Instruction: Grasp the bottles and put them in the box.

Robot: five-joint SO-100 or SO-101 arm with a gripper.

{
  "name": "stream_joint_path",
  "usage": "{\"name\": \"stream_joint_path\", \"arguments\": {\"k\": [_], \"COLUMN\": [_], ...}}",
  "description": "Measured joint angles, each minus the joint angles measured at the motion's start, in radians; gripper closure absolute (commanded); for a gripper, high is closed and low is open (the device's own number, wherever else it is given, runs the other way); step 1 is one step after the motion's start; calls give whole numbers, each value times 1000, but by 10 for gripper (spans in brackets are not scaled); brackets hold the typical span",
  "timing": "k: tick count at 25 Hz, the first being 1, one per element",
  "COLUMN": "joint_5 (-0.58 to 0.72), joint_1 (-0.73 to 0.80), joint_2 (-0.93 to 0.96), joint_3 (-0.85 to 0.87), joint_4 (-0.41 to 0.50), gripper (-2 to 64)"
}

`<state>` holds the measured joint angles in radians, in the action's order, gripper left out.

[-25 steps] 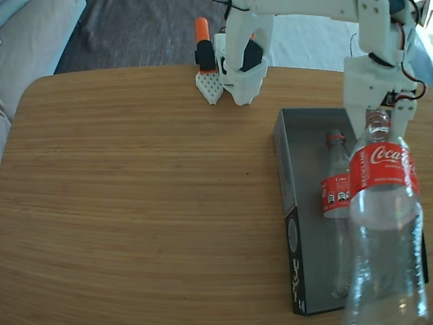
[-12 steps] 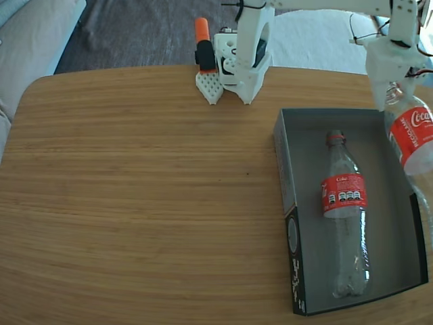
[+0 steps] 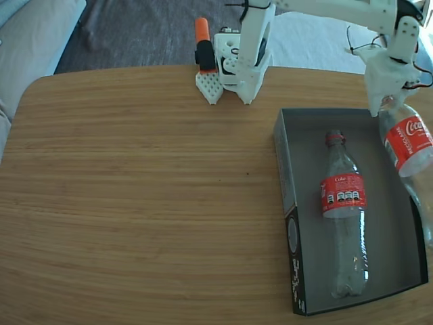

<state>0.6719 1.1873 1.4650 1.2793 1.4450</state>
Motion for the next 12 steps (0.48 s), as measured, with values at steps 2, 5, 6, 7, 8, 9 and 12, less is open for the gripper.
{"name": "stream_joint_path", "arguments": {"k": [2,5,6,7,8,9,12], "joint_5": [0,-29,-46,-72,-103,-114,-156], "joint_1": [-14,-8,-8,-17,-32,-46,-43], "joint_2": [-29,-66,-77,-86,-94,-101,-124], "joint_3": [0,0,-2,-2,-8,-17,-49], "joint_4": [0,0,0,0,0,0,-3], "gripper": [618,618,618,618,618,618,618]}}
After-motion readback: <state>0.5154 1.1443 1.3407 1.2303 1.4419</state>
